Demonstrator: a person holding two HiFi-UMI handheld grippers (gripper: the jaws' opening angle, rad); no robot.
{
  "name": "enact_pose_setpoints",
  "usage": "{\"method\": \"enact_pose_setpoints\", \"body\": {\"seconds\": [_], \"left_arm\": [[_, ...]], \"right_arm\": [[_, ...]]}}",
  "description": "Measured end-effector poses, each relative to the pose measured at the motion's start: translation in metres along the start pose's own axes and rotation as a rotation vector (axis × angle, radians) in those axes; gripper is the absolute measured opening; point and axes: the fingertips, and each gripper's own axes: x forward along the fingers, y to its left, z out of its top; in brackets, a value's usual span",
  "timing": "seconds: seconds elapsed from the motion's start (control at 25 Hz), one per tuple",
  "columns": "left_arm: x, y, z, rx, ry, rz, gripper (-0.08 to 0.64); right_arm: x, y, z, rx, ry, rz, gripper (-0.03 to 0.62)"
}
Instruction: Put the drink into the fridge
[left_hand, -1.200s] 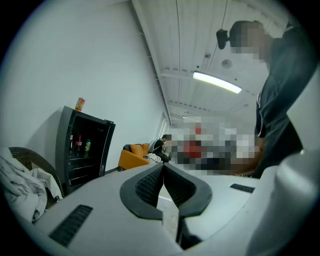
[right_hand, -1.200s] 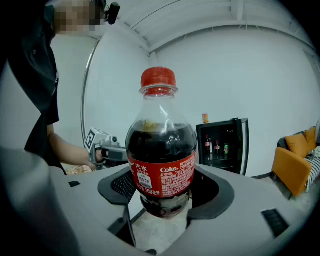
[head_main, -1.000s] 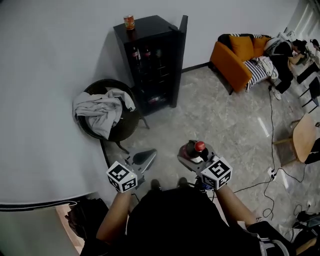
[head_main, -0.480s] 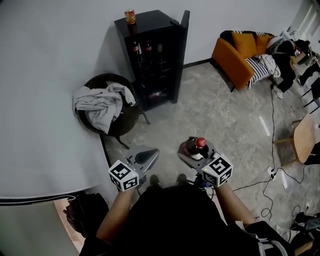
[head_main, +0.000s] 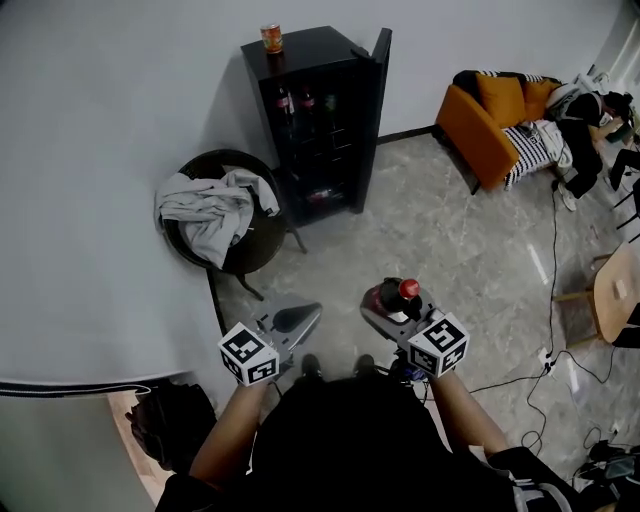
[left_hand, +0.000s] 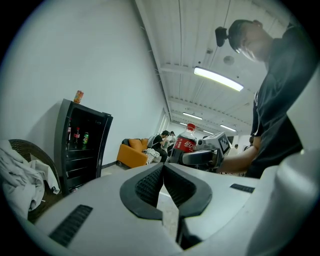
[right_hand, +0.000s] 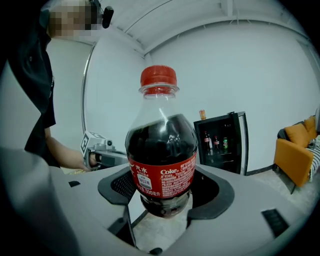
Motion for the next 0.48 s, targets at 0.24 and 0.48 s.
{"method": "enact_pose_setpoints", "body": {"seconds": [0.24,0.48], "left_arm": [[0.008,0.000,0.003,0.003,0.009,0.035,0.011],[0.032,-0.009,0.004,0.002,0.021,0.047,0.011]], "right_arm": [[-0.009,-0.015,-0.004,-0.023,0.018,0.019,0.311],[-0.019,-0.033,-0.009,0.002,-0.001,0.047,0.311]]}}
